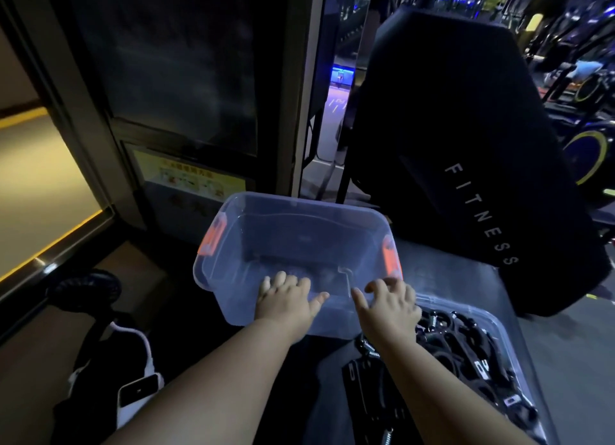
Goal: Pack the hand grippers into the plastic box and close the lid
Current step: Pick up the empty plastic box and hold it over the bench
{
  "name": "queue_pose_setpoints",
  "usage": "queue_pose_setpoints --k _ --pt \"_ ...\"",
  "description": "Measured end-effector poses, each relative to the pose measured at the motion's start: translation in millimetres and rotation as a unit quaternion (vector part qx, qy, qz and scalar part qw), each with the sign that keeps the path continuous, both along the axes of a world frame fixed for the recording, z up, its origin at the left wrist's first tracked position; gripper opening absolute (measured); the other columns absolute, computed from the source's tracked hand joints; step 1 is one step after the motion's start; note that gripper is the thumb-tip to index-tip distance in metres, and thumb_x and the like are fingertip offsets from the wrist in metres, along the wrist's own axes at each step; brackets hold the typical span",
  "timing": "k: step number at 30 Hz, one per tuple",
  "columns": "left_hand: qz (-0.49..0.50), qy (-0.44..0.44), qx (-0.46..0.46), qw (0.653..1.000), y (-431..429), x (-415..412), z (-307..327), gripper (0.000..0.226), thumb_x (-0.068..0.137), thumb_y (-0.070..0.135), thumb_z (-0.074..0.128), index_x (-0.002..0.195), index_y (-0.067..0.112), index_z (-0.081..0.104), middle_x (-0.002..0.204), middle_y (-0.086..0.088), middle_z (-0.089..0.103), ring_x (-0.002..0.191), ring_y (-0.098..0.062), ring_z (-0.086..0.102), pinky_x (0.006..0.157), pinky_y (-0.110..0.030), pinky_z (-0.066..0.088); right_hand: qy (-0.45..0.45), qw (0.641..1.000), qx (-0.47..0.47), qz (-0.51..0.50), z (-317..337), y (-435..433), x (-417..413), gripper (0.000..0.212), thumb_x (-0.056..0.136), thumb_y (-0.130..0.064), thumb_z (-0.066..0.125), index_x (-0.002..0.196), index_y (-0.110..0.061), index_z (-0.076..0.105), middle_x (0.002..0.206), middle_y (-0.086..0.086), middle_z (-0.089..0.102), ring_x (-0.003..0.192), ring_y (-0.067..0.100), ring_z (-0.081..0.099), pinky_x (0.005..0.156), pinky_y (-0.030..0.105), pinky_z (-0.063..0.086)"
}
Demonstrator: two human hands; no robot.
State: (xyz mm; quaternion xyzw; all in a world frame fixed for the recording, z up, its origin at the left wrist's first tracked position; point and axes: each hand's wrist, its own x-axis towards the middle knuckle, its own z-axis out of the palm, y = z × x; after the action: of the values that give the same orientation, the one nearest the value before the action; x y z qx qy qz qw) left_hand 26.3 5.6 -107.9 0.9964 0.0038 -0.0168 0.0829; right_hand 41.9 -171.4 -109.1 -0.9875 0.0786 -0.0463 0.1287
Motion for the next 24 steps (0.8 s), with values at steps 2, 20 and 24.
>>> queue_pose_setpoints --k 2,20,24 --pt "-0.016 -0.036 -0.004 0.999 0.9 1.7 -8.8 0.057 0.090 0.064 0.017 0.111 0.026 0.054 0.112 0.003 0.058 0.113 -0.019 0.042 0.099 -0.035 0.024 -0.016 1.000 0.011 0.006 -8.0 1.1 1.7 0.039 0.087 -0.064 0.038 0.101 -0.033 0.059 0.130 -0.001 0.040 0.127 0.021 0.026 0.096 0.043 0.027" --pt "-0.039 -0.375 0.025 0.926 2.8 9.8 -41.3 0.045 0.084 0.054 0.039 0.055 0.020 0.044 0.049 0.003 0.044 0.050 -0.023 0.047 0.057 -0.029 0.023 -0.036 0.894 0.430 -0.123 -26.2 -30.1 54.3 0.045 0.080 -0.031 0.062 0.123 -0.020 0.054 0.097 0.004 0.064 0.084 0.027 0.062 0.079 0.044 0.055" --pt "-0.041 -0.415 0.017 0.909 2.9 9.1 -49.3 0.047 0.085 0.054 0.038 0.054 0.019 0.047 0.049 0.003 0.047 0.051 -0.025 0.049 0.057 -0.029 0.022 -0.058 0.879 0.464 -0.091 -37.4 -33.7 61.2 0.035 0.078 -0.024 0.059 0.112 -0.019 0.061 0.096 0.010 0.067 0.085 0.033 0.065 0.081 0.054 0.055"
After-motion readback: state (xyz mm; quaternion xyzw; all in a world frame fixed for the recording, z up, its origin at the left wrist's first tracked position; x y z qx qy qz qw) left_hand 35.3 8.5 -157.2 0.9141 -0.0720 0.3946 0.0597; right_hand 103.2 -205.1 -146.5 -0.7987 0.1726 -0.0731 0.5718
